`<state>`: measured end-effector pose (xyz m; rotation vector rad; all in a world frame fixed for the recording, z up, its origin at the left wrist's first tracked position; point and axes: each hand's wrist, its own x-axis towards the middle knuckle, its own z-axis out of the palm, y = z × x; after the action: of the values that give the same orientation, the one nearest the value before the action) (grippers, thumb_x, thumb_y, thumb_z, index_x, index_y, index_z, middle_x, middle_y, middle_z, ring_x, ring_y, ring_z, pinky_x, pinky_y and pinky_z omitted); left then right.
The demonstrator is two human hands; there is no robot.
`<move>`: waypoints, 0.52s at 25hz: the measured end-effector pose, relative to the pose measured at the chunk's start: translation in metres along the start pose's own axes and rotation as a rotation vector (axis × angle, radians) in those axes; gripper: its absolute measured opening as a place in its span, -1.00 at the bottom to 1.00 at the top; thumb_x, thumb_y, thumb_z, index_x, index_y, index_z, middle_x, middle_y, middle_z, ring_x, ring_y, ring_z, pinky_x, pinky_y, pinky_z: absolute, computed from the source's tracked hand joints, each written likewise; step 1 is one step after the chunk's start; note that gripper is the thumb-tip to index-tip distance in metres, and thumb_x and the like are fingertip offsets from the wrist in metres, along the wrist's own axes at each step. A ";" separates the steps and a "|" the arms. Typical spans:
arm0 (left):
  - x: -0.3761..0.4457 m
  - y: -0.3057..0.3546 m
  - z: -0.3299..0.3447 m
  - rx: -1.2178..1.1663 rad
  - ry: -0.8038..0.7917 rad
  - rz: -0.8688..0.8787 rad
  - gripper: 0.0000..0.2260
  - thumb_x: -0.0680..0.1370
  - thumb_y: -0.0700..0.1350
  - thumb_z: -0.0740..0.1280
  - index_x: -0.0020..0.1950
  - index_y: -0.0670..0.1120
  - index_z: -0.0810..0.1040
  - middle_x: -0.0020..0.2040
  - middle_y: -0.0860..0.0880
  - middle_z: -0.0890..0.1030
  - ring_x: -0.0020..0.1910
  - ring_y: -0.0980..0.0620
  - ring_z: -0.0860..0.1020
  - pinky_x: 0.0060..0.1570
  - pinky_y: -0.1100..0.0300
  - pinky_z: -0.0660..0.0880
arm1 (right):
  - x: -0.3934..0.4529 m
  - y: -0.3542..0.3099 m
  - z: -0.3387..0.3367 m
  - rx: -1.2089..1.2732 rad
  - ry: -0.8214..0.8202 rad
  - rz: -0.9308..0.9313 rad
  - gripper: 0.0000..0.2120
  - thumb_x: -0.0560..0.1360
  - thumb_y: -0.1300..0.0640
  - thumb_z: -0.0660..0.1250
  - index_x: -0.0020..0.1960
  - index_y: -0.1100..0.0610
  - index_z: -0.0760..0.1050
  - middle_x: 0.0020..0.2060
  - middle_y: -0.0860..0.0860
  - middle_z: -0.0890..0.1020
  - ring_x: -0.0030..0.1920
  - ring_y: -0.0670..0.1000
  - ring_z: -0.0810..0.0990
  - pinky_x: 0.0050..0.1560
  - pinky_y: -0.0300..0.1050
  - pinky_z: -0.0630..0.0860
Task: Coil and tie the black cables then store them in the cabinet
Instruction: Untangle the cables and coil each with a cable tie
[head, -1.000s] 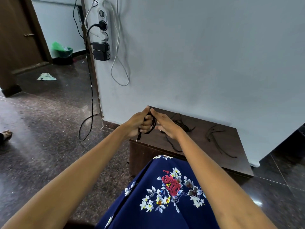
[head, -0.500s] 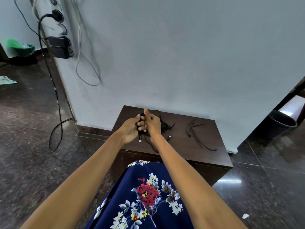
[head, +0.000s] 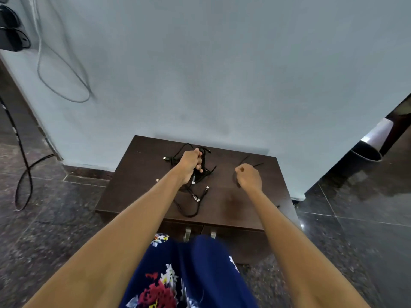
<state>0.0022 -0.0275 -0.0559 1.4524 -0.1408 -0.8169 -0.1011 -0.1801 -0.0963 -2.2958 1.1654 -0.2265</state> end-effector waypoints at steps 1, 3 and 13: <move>0.009 0.001 0.003 0.008 -0.004 0.004 -0.69 0.67 -0.12 -0.02 -0.25 -0.09 0.32 -0.42 -0.01 0.19 -0.52 0.08 0.19 -0.43 0.22 0.31 | 0.006 0.009 -0.002 -0.034 0.024 0.018 -0.78 0.57 0.18 0.16 0.00 0.14 0.59 0.05 0.08 0.64 0.09 0.15 0.57 -0.07 -0.10 0.42; 0.024 0.003 0.006 0.017 -0.001 0.009 -0.70 0.66 -0.14 -0.02 -0.25 -0.09 0.32 -0.42 -0.01 0.19 -0.54 0.08 0.20 -0.42 0.22 0.31 | 0.018 0.021 -0.005 -0.099 0.031 0.057 -0.81 0.54 0.19 0.21 -0.15 0.12 0.59 -0.09 0.14 0.64 0.00 0.17 0.59 -0.12 -0.11 0.42; 0.048 -0.012 -0.005 -0.042 -0.001 0.016 -0.69 0.67 -0.11 0.01 -0.23 -0.11 0.35 -0.41 -0.02 0.22 -0.48 0.05 0.23 -0.37 0.20 0.35 | 0.037 0.032 0.004 -0.249 -0.041 0.135 -0.78 0.45 0.06 0.40 -0.01 0.19 0.61 -0.02 0.11 0.67 0.05 0.17 0.61 -0.05 -0.11 0.44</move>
<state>0.0349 -0.0495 -0.0865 1.4094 -0.1346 -0.8031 -0.0998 -0.2228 -0.1204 -2.4067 1.3877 0.0175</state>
